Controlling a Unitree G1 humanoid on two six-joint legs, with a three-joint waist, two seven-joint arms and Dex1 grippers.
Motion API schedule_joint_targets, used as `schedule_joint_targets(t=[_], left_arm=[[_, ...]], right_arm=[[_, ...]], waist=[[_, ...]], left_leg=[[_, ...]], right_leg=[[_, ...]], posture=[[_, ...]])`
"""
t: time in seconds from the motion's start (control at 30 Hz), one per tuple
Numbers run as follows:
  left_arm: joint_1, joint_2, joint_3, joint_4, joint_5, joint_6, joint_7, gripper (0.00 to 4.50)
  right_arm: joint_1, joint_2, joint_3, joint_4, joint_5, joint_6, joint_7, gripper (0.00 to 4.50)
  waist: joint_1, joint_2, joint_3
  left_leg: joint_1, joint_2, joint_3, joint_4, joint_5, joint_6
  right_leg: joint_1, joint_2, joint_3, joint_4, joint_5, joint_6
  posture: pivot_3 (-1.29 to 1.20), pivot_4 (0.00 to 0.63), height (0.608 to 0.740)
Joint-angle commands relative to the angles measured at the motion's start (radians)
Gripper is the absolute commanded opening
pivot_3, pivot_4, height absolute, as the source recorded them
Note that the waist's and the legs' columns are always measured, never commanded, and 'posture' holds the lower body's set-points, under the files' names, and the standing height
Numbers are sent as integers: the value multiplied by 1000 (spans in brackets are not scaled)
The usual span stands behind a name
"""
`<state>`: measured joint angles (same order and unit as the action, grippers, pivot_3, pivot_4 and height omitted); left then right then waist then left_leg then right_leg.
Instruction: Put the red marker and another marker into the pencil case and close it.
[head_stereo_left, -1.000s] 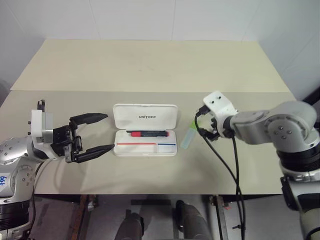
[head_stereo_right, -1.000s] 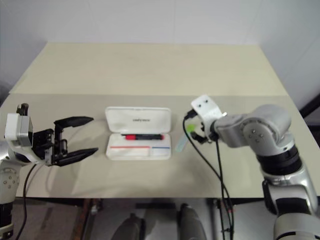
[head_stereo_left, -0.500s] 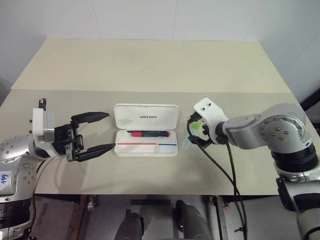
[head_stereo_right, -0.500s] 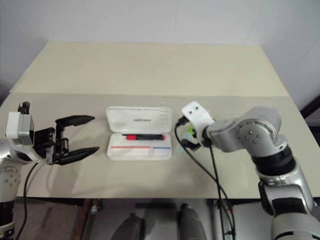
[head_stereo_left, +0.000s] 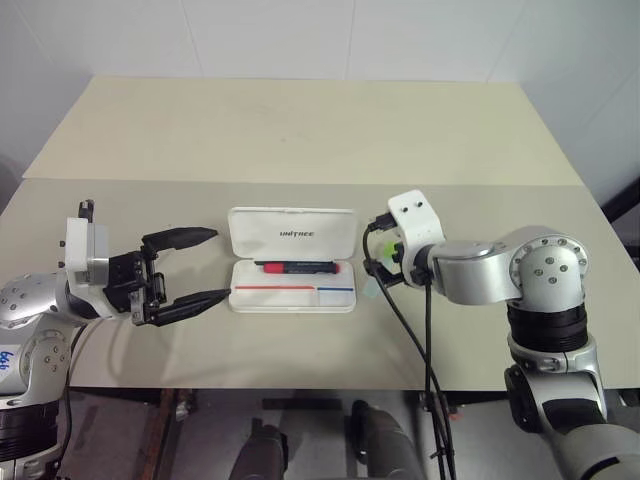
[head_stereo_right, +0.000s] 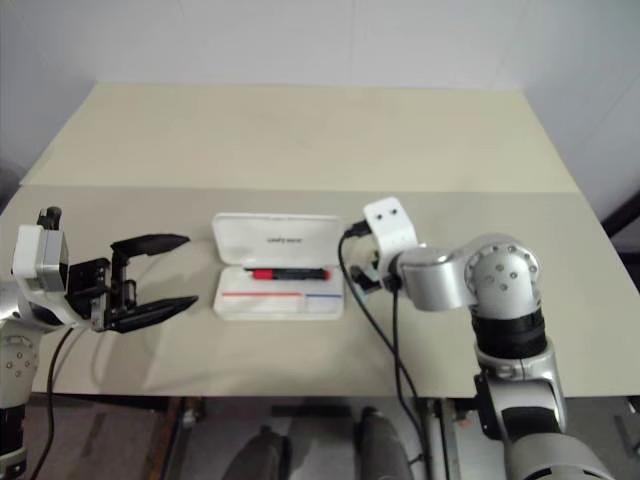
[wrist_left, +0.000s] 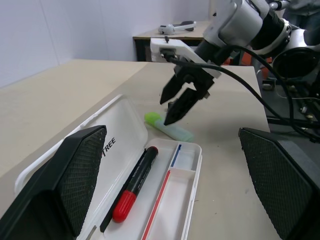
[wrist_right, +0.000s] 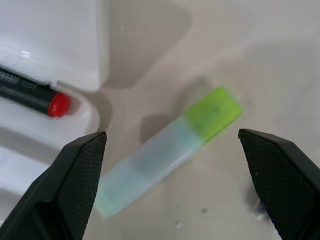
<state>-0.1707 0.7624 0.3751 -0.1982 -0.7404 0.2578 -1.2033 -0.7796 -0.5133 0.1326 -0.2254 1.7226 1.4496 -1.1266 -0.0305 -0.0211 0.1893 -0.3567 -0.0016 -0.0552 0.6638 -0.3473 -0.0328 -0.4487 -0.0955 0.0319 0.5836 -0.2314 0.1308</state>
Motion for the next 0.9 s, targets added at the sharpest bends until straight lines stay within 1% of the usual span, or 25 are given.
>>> schedule_joint_targets(t=[0.03,0.17,0.33,0.7,0.9], left_arm=[[-4,19,23,-42,-24,8,3,4500],[-5,22,25,-46,-26,18,2,4500],[-3,22,30,-60,-29,29,8,4500],[19,22,54,-99,-39,50,23,4500],[38,19,70,-116,-58,50,21,4500]], right_arm=[[-13,-81,112,-23,229,-184,-173,4455],[-13,-79,157,-24,250,-323,-274,4455],[-15,-39,182,-3,250,-394,-323,4455],[-31,32,194,81,250,-429,-407,4455],[-52,49,207,137,250,-456,-459,4455]], waist=[[0,0,0],[-4,0,0],[-1,0,0],[0,0,0],[0,0,0]], left_leg=[[0,0,0,0,0,0],[0,0,0,0,0,0],[0,1,0,0,0,0],[0,1,0,0,0,0],[0,1,0,0,0,0]], right_leg=[[0,0,0,0,0,0],[0,1,0,0,0,0],[0,1,0,0,0,0],[0,1,0,0,0,0],[0,1,0,0,0,0]], posture=[[0,150,740],[0,150,740],[0,150,740],[0,150,740],[0,150,740]])
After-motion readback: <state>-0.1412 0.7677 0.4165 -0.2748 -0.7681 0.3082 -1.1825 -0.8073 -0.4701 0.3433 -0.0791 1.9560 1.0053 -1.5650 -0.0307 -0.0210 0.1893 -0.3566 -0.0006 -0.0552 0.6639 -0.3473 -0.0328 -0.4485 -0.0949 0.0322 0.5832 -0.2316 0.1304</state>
